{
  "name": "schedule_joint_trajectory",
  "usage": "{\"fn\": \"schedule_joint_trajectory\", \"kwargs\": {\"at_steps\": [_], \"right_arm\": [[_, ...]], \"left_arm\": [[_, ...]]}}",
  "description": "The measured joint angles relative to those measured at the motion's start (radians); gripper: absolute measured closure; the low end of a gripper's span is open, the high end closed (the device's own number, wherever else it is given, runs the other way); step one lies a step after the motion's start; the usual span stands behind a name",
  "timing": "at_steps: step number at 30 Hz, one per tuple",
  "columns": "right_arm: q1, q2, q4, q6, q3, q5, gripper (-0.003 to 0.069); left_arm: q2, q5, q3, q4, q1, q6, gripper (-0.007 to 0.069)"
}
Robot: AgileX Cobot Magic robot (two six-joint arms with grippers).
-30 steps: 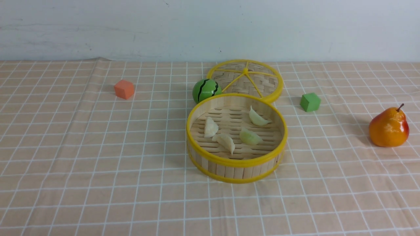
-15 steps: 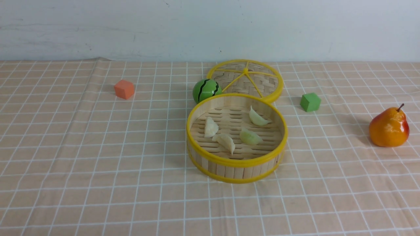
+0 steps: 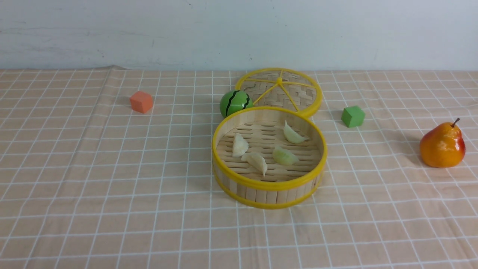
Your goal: Put the dumplings into the steamer on the table with the brown tablecloth.
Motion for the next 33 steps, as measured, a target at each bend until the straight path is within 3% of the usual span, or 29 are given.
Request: {"fn": "schedule_joint_trajectory", "kwargs": {"at_steps": [4,7,15,33], "right_arm": [[-0.134,-0.134,-0.007,0.037,0.147,0.009,0.0680],[-0.178,-0.205,-0.036,0.090,0.218,0.042,0.0680],[-0.162,-0.217,-0.133,0.184,0.229,0.168,0.0680],[-0.121,-0.217,-0.100,0.185,0.218,0.241,0.0677]], "left_arm": [[0.000,0.001,0.000,0.000,0.000,0.000,0.0552],[0.000,0.002,0.000,0.001,0.000,0.000,0.0550],[0.000,0.011,0.000,0.004,0.000,0.000,0.0540],[0.000,0.024,0.000,0.004,0.000,0.000,0.0521]]}}
